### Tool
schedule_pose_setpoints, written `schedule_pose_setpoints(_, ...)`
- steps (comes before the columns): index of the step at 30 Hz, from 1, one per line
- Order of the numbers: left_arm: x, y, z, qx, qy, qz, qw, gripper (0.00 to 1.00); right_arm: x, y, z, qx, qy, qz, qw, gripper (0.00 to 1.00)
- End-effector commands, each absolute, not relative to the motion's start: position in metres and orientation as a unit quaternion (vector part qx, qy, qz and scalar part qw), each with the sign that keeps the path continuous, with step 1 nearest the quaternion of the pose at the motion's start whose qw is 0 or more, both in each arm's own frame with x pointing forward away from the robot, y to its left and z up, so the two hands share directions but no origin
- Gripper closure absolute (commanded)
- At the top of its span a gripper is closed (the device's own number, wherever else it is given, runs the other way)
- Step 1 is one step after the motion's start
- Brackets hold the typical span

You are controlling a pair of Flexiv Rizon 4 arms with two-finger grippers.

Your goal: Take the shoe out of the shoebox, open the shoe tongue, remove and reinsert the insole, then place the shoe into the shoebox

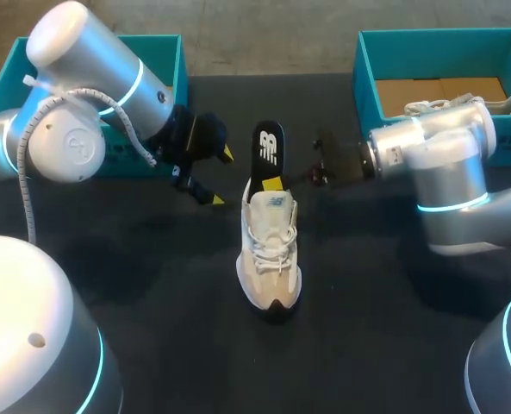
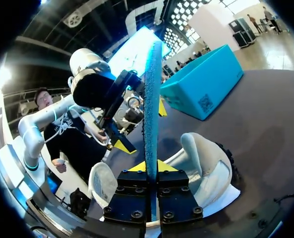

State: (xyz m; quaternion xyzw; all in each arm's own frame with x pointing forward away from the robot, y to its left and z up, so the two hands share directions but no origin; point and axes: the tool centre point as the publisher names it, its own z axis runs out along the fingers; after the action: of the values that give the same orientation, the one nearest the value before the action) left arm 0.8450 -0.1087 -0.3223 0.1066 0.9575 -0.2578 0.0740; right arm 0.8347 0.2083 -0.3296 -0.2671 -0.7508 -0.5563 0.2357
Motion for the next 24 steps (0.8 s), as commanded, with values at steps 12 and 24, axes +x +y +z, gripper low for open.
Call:
schedule_pose_setpoints(12,0.845,-0.109,-0.322,0.107,0.958,-0.256,0.074,0.00,0.822,0.218,-0.351,-0.279,-0.752,-0.527,0.282,1.00)
schedule_pose_setpoints(24,0.845,-0.109,-0.322,0.107,0.958,-0.256,0.074,0.00,0.809,0.226,-0.352,-0.293,-0.752,-0.515,0.289,0.94)
